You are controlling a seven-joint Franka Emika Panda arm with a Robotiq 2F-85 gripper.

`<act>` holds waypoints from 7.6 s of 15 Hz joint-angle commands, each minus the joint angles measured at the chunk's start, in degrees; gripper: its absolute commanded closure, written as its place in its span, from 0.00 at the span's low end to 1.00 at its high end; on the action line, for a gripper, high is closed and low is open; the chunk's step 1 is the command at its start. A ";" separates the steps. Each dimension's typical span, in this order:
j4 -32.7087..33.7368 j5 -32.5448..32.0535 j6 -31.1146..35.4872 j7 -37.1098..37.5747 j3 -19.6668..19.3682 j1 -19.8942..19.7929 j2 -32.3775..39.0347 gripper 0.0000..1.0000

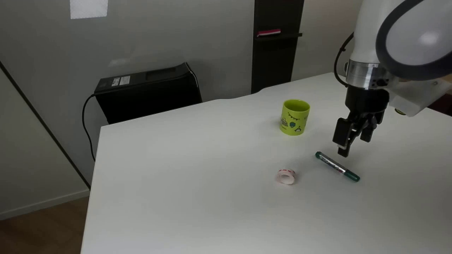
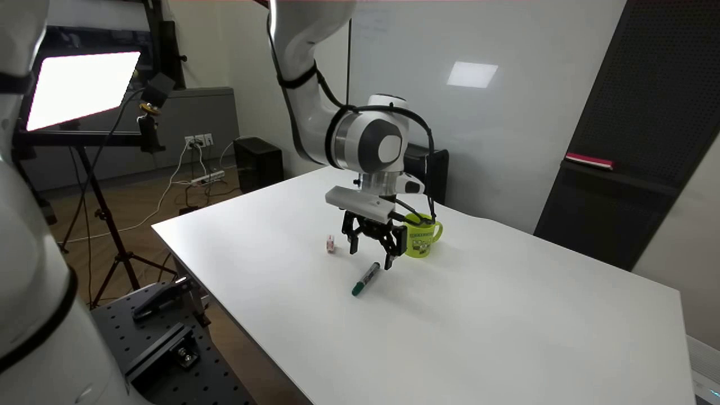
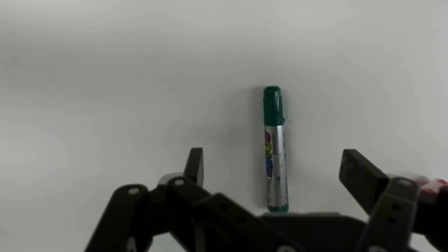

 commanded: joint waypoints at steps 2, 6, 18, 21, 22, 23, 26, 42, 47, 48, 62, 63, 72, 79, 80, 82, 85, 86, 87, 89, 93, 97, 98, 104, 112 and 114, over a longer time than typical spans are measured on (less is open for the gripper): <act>5.92 -0.11 1.60 -1.50 0.19 -2.00 5.31 0.00; 10.49 -0.97 3.34 -0.64 -0.67 -1.57 9.97 0.00; 17.43 -2.65 1.97 3.29 -3.33 4.03 15.59 0.00; 17.26 -1.71 -0.88 4.78 -3.03 4.40 15.01 0.00; 17.07 -1.78 -1.48 5.64 -3.19 4.71 14.84 0.00; 16.57 -2.08 -1.59 6.94 -3.63 5.28 14.56 0.00; 15.38 -2.00 -0.89 8.47 -3.63 5.45 14.16 0.00; 11.87 -0.59 6.00 5.93 -1.10 3.16 14.58 0.00; 11.16 -0.72 6.95 5.77 -1.27 2.98 14.52 0.31; 11.07 -0.71 7.04 5.79 -1.31 2.97 14.52 0.39; 12.02 -0.53 4.42 7.31 -3.15 2.80 13.30 0.94; 12.07 -0.54 4.16 7.35 -3.36 2.74 12.96 0.94; 14.08 -2.25 -1.33 9.52 -5.27 3.70 8.85 0.94; 17.34 -5.89 -6.98 10.76 -7.51 4.03 4.12 0.94; 18.00 -6.54 -7.63 10.94 -7.72 3.78 3.60 0.94; 19.57 -7.34 -8.65 10.70 -7.96 3.00 2.79 0.94; 22.02 -8.85 -7.82 10.85 -8.63 2.05 2.47 0.94; 22.76 -8.92 -7.07 10.96 -8.68 1.65 2.54 0.94; 23.40 -9.08 -6.24 11.17 -8.79 1.39 2.66 0.94; 24.33 -9.73 -3.47 12.23 -9.34 1.15 3.01 0.94; 25.16 -9.46 4.03 15.29 -10.64 1.23 3.70 0.94; 25.33 -8.36 13.43 19.47 -12.44 2.40 5.79 0.94; 25.38 -8.03 15.46 20.34 -12.98 2.89 6.46 0.94; 27.17 -3.47 23.29 25.14 -16.94 8.24 12.46 0.94; 30.20 5.83 27.94 26.28 -22.08 16.16 18.71 0.94; 30.57 7.25 28.00 26.38 -23.21 17.84 19.80 0.94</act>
